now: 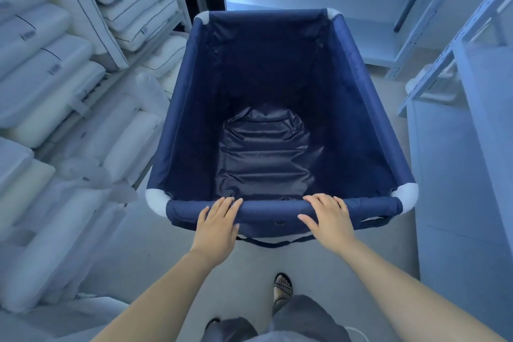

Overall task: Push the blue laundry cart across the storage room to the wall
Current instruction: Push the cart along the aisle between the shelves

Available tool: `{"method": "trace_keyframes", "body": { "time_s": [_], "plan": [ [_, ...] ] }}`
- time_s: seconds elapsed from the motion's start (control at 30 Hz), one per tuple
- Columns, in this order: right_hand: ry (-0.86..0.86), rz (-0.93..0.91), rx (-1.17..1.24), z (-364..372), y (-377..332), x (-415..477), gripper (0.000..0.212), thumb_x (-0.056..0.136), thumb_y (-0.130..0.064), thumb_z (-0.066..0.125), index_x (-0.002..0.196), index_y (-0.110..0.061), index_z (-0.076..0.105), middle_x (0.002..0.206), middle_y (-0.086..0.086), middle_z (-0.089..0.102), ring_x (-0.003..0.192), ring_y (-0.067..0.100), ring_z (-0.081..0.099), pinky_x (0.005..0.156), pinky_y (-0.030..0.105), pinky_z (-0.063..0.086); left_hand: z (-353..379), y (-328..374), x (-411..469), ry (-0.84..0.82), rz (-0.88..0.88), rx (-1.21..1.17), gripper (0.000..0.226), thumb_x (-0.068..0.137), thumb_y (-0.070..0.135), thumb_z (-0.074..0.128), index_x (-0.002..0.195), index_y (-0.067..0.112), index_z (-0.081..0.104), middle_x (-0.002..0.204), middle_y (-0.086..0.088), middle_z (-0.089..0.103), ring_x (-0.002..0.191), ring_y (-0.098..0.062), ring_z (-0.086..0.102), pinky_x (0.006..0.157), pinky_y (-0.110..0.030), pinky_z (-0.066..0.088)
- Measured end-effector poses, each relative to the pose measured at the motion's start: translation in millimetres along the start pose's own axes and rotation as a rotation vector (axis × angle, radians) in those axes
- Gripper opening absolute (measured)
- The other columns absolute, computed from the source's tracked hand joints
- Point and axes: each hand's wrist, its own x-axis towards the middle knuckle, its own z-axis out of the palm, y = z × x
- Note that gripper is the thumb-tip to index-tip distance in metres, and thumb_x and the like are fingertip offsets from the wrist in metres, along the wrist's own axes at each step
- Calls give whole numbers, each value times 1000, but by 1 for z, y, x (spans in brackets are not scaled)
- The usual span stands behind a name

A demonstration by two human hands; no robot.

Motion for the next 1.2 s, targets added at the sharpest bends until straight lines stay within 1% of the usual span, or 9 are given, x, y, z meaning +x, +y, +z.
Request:
{"method": "trace_keyframes", "body": {
  "time_s": [0.13, 0.2, 0.37, 0.5, 0.6, 0.73, 0.93, 1.07, 1.2],
  "plan": [
    [-32, 98, 40, -5, -16, -21, 41, 92, -44, 51, 128, -24, 49, 128, -8, 53, 124, 11, 42, 113, 34, 18, -3, -20, -19, -50, 116, -26, 53, 98, 27, 37, 147, 31, 17, 155, 12, 22, 143, -8, 19, 115, -32, 17],
    [-61, 140, 41, -7, -23, -33, 41, 93, -43, 50, 129, -23, 48, 132, -7, 50, 127, 11, 40, 114, 34, 16, -4, -35, -30, -84, 173, -37, 51, 99, 25, 35, 146, 37, 18, 152, 14, 25, 141, -7, 22, 115, -34, 16],
    [-87, 191, 10, -9, -37, -76, 40, 93, -40, 51, 129, -22, 48, 133, -5, 50, 126, 13, 41, 112, 33, 20, -1, -80, -55, -173, 159, -5, 44, 101, 32, 29, 143, 44, 20, 137, 12, 42, 127, -14, 37, 107, -35, 24],
    [-48, 198, 9, -1, -46, -113, 39, 93, -34, 54, 127, -17, 51, 129, -1, 54, 122, 17, 44, 108, 33, 25, 12, -83, -88, -176, 215, 37, 45, 100, 37, 26, 144, 43, 16, 133, 12, 43, 121, -16, 39, 98, -35, 25],
    [-44, 220, 20, 2, -56, -137, 37, 92, -31, 56, 125, -14, 52, 126, 2, 56, 118, 20, 47, 103, 32, 30, 19, -82, -112, -135, 248, 75, 47, 100, 36, 26, 145, 40, 14, 135, 10, 41, 123, -16, 38, 99, -36, 26],
    [-34, 251, 8, 7, -67, -166, 35, 92, -30, 56, 124, -15, 53, 123, 1, 58, 114, 20, 49, 101, 33, 34, 19, -91, -133, -169, 304, 45, 48, 101, 33, 27, 146, 38, 13, 138, 9, 40, 126, -17, 36, 103, -36, 25],
    [14, 254, -50, 23, -85, -212, 36, 93, -33, 54, 125, -17, 52, 122, -2, 57, 114, 19, 49, 99, 30, 34, 24, -103, -165, -127, 346, 24, 46, 100, 35, 28, 144, 39, 18, 139, 12, 42, 128, -13, 37, 105, -32, 24],
    [44, 288, -78, 35, -104, -249, 39, 94, -35, 50, 130, -18, 47, 127, -3, 53, 119, 17, 44, 104, 30, 28, 27, -103, -190, -96, 290, -39, 42, 98, 38, 33, 139, 41, 28, 136, 16, 45, 127, -11, 39, 109, -32, 22],
    [-51, 274, -89, 44, -116, -287, 50, 94, -40, 46, 138, -19, 34, 137, -3, 42, 128, 17, 35, 112, 33, 20, 31, -83, -222, -115, 148, -29, 37, 97, 42, 36, 133, 33, 36, 137, 10, 46, 130, -16, 36, 115, -46, 14]
  ]
}}
